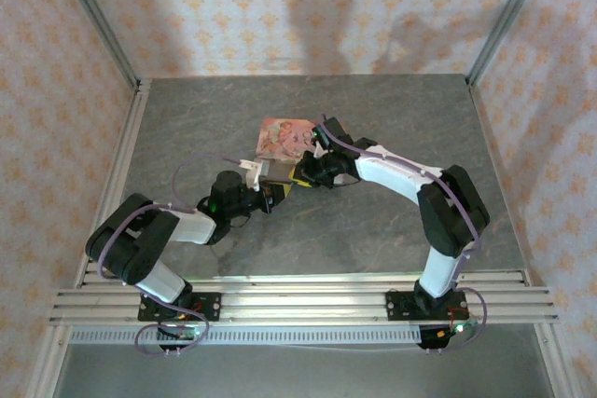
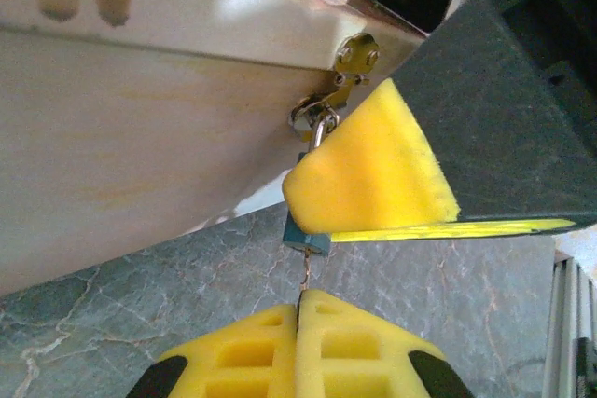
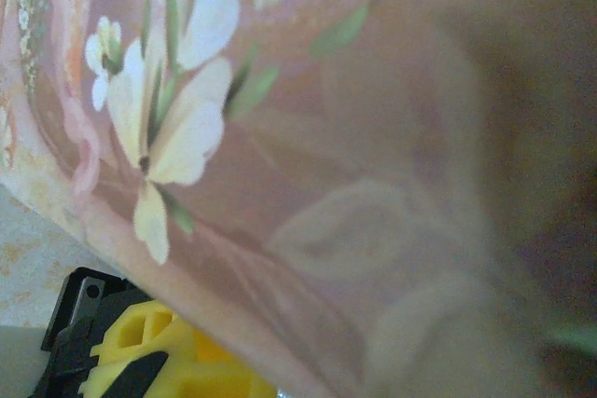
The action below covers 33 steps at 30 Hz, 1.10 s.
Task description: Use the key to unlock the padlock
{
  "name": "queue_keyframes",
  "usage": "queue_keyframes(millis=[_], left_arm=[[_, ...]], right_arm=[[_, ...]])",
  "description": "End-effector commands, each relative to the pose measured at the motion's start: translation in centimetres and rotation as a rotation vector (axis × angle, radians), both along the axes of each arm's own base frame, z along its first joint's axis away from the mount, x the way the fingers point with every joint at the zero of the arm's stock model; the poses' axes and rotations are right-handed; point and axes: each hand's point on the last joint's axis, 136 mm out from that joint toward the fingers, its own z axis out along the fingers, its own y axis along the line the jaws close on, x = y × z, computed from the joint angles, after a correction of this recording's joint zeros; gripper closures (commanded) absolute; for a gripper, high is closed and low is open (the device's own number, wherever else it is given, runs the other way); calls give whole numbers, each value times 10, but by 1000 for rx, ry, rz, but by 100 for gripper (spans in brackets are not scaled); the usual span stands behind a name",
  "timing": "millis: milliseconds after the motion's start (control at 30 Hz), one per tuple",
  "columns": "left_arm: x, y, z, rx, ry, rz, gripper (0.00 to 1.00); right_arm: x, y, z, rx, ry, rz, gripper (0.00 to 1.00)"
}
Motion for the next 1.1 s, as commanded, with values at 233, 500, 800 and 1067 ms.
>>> queue_keyframes(millis=[233, 500, 800, 1067], left_arm=[[26, -11, 72, -198, -194, 70, 100], [19, -11, 68, -97, -252, 98, 100], [13, -20, 63, -40, -256, 43, 100], [25, -15, 63, -212, -179, -20, 100]], right_arm=[[-29, 7, -11, -29, 59, 34, 100], [-28, 15, -16, -45, 47, 5, 100], [-30, 14, -26, -88, 19, -22, 100], [-24, 17, -14, -2, 6, -52, 100]])
